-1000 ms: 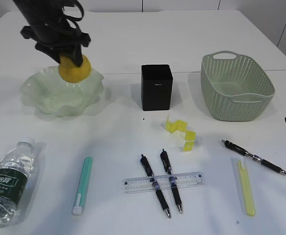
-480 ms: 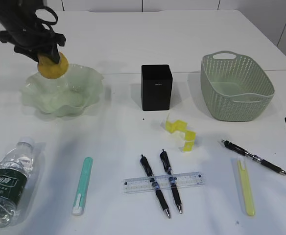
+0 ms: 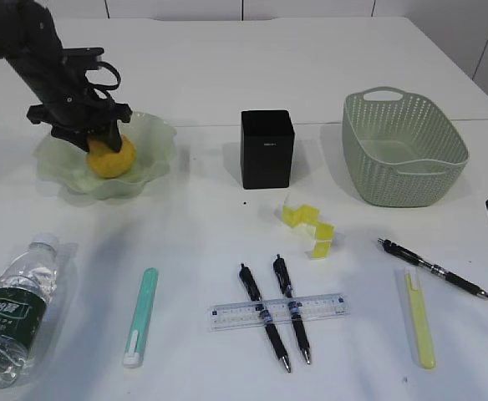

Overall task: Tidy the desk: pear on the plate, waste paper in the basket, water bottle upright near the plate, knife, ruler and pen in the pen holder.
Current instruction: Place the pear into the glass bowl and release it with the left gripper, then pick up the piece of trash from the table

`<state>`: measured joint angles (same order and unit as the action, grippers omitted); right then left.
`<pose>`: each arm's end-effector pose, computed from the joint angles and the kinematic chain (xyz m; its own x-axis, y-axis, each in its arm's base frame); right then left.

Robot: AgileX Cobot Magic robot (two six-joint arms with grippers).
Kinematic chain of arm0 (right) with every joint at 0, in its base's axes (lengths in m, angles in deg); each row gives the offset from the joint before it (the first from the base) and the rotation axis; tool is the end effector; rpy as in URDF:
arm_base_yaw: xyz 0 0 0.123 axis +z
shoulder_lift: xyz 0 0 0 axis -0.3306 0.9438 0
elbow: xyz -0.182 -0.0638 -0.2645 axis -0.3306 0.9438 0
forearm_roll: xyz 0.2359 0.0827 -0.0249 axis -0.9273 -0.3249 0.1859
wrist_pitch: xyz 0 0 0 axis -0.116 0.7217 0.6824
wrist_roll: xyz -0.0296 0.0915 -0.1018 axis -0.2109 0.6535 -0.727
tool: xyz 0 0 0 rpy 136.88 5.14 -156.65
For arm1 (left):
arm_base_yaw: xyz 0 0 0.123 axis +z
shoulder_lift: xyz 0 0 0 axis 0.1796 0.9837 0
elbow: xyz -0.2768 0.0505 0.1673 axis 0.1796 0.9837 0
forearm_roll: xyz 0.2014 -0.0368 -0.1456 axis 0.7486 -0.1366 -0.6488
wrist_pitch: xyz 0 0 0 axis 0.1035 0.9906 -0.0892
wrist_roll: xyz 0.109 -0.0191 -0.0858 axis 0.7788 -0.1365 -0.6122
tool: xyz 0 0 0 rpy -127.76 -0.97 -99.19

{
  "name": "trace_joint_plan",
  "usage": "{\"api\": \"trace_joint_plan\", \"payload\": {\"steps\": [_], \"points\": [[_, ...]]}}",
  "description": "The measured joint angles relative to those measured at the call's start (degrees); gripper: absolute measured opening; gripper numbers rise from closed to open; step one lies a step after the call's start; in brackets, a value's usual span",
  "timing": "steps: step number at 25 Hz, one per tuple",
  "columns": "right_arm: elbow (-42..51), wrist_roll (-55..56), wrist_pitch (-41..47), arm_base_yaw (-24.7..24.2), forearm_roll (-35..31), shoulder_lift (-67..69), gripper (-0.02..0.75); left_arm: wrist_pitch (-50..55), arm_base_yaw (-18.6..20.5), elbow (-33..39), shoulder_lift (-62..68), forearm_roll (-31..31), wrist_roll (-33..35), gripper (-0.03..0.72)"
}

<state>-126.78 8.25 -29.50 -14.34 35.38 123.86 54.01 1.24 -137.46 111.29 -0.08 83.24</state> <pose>0.2076 0.0346 0.2988 -0.8554 -0.0792 -0.5119 -0.1501 0.9838 0.0985 0.5549 -0.1021 0.1573 -0.9127 0.0447 -0.4061 0.1042 0.9866 -0.1256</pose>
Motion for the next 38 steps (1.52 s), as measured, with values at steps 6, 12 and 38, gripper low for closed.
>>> {"api": "trace_joint_plan", "payload": {"steps": [6,12,38], "points": [[0.0,0.0,0.0,0.0,0.0,0.0,0.517,0.3,0.0,0.0,0.1,-0.3,0.0,0.365],[0.0,0.0,0.0,0.0,0.0,0.0,0.517,0.7,0.0,-0.1,0.1,-0.3,0.0,0.468],[0.0,0.0,0.0,0.0,0.0,0.0,0.517,16.0,0.2,0.3,-14.5,6.1,0.0,0.552]]}}
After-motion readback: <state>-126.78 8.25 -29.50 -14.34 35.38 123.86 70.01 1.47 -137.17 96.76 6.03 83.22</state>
